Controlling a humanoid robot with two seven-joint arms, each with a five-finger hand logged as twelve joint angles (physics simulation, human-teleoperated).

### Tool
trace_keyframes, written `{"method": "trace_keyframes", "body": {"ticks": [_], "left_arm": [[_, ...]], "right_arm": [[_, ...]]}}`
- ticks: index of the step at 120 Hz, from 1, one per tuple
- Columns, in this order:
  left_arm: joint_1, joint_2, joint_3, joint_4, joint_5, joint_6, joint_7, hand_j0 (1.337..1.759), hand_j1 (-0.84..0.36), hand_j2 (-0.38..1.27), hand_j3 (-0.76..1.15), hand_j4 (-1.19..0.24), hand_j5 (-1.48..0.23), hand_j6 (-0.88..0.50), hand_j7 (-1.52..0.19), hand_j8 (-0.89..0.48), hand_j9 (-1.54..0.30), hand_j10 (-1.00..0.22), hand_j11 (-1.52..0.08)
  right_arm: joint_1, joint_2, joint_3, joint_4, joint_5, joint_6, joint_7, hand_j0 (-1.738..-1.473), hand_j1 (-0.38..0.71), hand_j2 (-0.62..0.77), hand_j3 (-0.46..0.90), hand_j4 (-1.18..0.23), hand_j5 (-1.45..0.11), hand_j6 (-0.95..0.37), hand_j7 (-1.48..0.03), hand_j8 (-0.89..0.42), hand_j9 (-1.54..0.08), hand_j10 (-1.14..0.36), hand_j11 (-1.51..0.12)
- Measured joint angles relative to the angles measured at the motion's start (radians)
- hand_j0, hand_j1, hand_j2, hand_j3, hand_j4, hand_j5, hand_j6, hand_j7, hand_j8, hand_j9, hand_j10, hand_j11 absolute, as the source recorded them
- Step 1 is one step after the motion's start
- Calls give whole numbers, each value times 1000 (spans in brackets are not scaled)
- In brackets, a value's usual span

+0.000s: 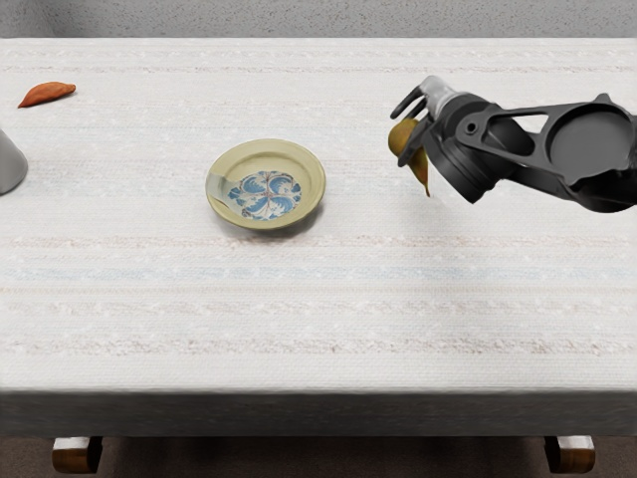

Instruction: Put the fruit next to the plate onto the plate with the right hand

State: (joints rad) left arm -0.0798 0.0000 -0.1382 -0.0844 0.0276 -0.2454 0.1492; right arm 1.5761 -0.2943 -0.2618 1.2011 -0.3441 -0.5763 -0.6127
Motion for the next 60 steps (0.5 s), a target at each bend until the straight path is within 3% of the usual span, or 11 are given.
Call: {"method": "trace_keyframes", "body": {"ticks": [60], "left_arm": [[2,0,2,0,0,0,0,1658,348,0,0,-1,-1,-1,-1,-1,-1,-1,-1]], "right_arm": [[9,133,69,-82,16,35,0,-1658,301,541,0,-638,-815,-526,-822,-502,-802,-645,-799]]}}
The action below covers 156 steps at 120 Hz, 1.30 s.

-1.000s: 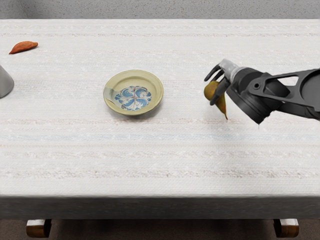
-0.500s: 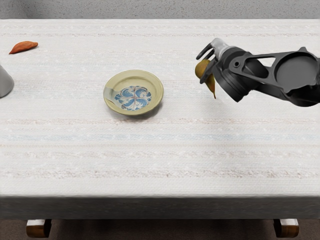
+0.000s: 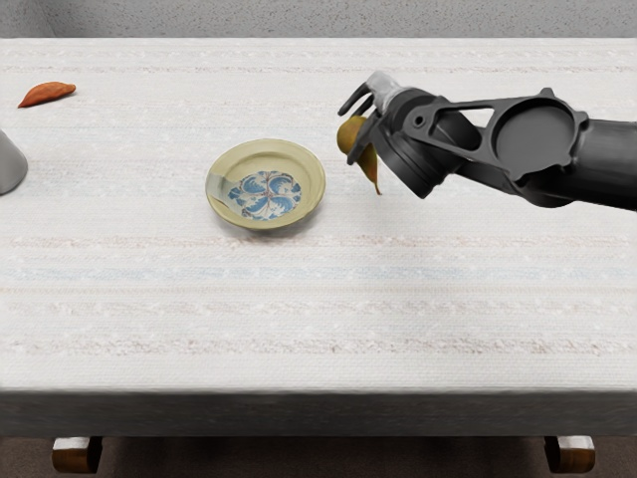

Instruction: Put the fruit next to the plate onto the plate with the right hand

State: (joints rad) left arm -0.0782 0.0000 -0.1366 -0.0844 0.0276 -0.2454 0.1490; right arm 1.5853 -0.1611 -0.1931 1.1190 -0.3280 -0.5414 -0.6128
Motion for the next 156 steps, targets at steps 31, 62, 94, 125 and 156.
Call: {"method": "trace_keyframes", "body": {"ticks": [31,62,94,125,156], "left_arm": [[2,0,0,0,0,0,0,1658,348,0,0,-1,-1,-1,-1,-1,-1,-1,-1],[2,0,1,0,0,0,0,1658,348,0,0,-1,-1,-1,-1,-1,-1,-1,-1],[2,0,1,0,0,0,0,1658,348,0,0,-1,-1,-1,-1,-1,-1,-1,-1],[2,0,2,0,0,0,0,1658,348,0,0,-1,-1,-1,-1,-1,-1,-1,-1],[2,0,2,0,0,0,0,1658,348,0,0,-1,-1,-1,-1,-1,-1,-1,-1]], "right_arm": [[10,75,44,-53,1,26,0,-1658,301,534,0,-636,-812,-522,-820,-499,-798,-643,-794],[34,134,65,-82,27,34,0,-1658,296,524,0,-635,-812,-522,-819,-499,-799,-642,-795],[51,159,73,-189,44,80,0,-1658,300,539,0,-633,-814,-531,-819,-505,-799,-641,-795],[53,161,79,-260,44,114,0,-1658,292,504,0,-635,-809,-516,-817,-496,-795,-643,-791],[49,161,81,-273,66,144,1,-1658,287,488,0,-627,-799,-517,-807,-496,-788,-633,-785]]}}
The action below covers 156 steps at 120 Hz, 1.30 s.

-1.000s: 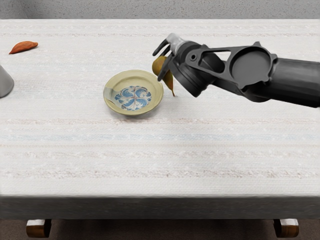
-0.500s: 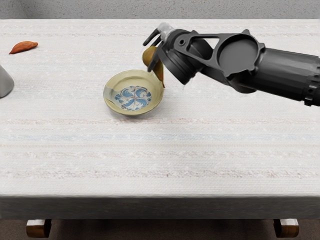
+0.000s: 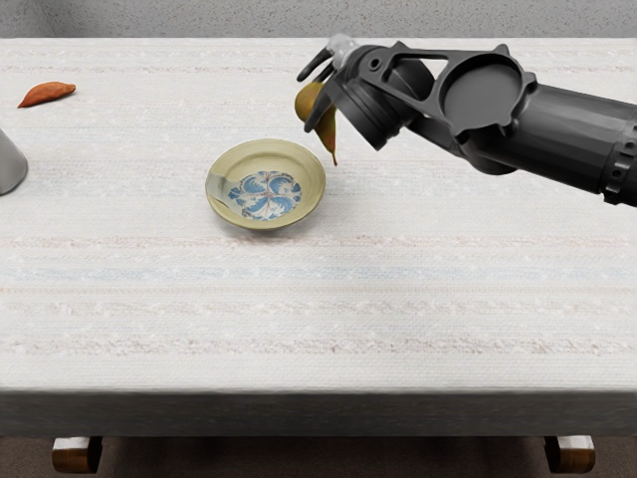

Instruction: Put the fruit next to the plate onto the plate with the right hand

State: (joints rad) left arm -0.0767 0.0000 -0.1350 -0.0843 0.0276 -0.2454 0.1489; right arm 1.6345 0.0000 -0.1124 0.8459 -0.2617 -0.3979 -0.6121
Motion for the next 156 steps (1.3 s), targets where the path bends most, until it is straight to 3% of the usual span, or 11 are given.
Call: {"method": "trace_keyframes", "body": {"ticks": [66,156], "left_arm": [[0,0,0,0,0,0,0,1658,348,0,0,-1,-1,-1,-1,-1,-1,-1,-1],[2,0,0,0,0,0,0,1658,348,0,0,-1,-1,-1,-1,-1,-1,-1,-1]], "right_arm": [[-10,0,56,-12,9,106,1,-1658,225,266,0,-578,-743,-500,-747,-477,-739,-580,-737],[-62,0,92,15,13,176,1,-1658,211,162,0,-538,-695,-485,-697,-462,-689,-542,-688]]}}
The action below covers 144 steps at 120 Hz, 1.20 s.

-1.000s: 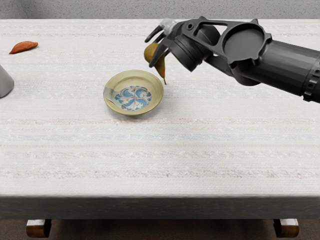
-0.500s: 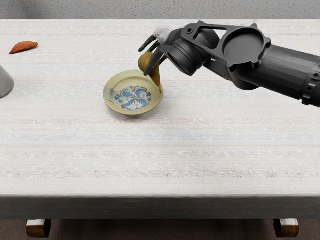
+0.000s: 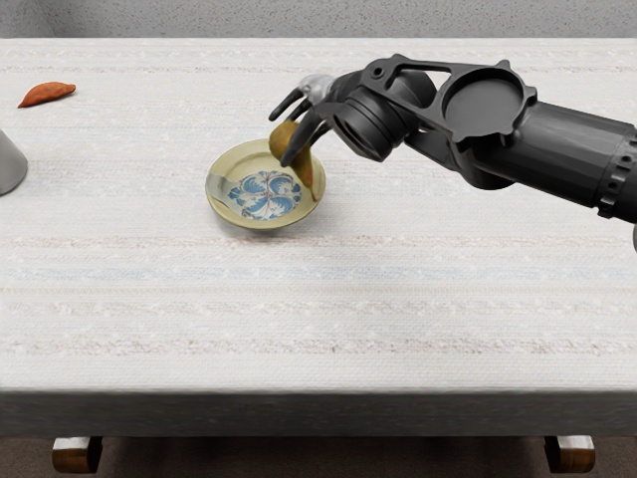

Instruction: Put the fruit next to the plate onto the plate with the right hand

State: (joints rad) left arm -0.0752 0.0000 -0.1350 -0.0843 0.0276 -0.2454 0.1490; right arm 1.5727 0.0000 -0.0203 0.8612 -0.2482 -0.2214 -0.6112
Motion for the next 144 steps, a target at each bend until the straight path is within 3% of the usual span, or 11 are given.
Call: {"method": "trace_keyframes", "body": {"ticks": [133,144], "left_arm": [[-1,0,0,0,0,0,0,1658,348,0,0,-1,-1,-1,-1,-1,-1,-1,-1],[0,0,0,0,0,0,0,1658,348,0,0,-1,-1,-1,-1,-1,-1,-1,-1]], "right_arm": [[11,0,23,-1,-27,1,0,-1658,196,27,0,-491,-643,-478,-641,-436,-638,-494,-637],[12,0,24,-2,-47,-5,0,-1658,50,10,0,-357,-467,-349,-465,-322,-464,-359,-463]]}}
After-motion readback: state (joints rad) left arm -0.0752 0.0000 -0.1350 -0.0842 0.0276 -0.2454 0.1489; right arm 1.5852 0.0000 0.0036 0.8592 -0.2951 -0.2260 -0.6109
